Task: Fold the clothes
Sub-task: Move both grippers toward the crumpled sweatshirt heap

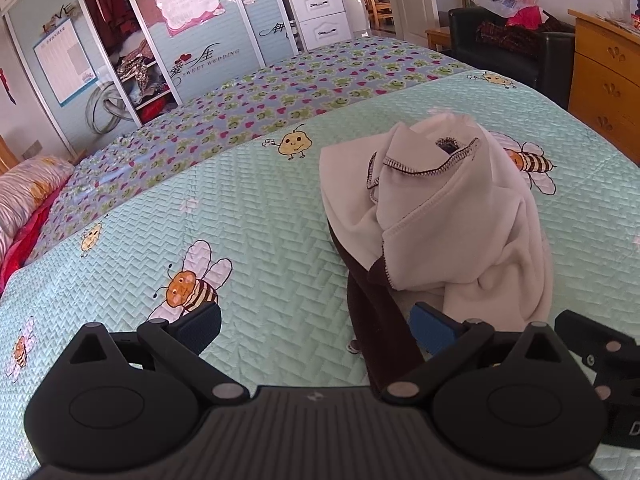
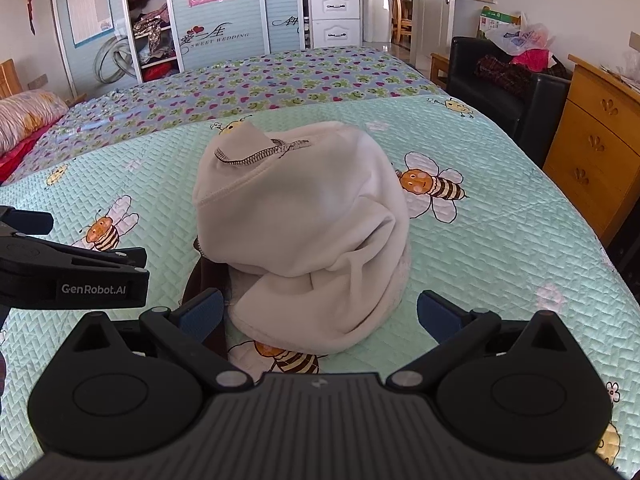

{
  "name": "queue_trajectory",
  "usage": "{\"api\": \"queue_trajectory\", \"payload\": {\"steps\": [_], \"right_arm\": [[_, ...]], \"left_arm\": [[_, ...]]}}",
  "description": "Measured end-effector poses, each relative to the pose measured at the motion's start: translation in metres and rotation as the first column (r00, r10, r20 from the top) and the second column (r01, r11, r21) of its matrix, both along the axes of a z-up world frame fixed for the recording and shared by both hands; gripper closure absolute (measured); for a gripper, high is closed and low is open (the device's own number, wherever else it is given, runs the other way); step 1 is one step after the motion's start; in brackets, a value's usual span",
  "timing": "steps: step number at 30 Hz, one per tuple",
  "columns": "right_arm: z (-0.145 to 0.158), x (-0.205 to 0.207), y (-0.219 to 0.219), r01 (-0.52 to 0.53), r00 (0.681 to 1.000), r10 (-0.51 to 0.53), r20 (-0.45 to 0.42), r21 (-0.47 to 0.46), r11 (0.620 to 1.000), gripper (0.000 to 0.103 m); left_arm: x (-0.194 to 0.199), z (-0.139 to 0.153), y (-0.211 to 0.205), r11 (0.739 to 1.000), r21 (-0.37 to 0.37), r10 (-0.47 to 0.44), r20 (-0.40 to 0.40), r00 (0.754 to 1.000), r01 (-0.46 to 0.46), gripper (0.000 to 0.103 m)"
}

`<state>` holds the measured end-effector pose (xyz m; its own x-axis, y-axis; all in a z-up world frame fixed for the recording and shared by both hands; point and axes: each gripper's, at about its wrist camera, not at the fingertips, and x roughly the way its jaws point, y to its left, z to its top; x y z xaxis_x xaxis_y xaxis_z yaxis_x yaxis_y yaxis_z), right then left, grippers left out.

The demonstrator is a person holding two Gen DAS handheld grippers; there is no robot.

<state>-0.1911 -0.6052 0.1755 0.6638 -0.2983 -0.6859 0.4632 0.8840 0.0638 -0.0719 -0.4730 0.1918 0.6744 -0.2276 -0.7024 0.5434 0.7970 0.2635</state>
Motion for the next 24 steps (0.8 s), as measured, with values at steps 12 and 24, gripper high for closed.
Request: {"api": "queue_trajectory", "payload": {"steps": [12, 24], "right_arm": [[-0.017, -0.001, -0.012, 0.031, 0.999, -0.032, 0.029, 0.015, 0.999, 0.0], [-0.021, 0.005, -0.008, 0.021, 0.992, -0.017, 0.122, -0.03, 0.999, 0.0]], "left_arm": [[0.005, -0.01, -0.009, 0.999, -0.012, -0.029, 0.046, 0.999, 0.029, 0.0], [0.03, -0.026, -0.006, 1.0, -0.029, -0.006, -0.012, 1.0, 0.005, 0.0]]}}
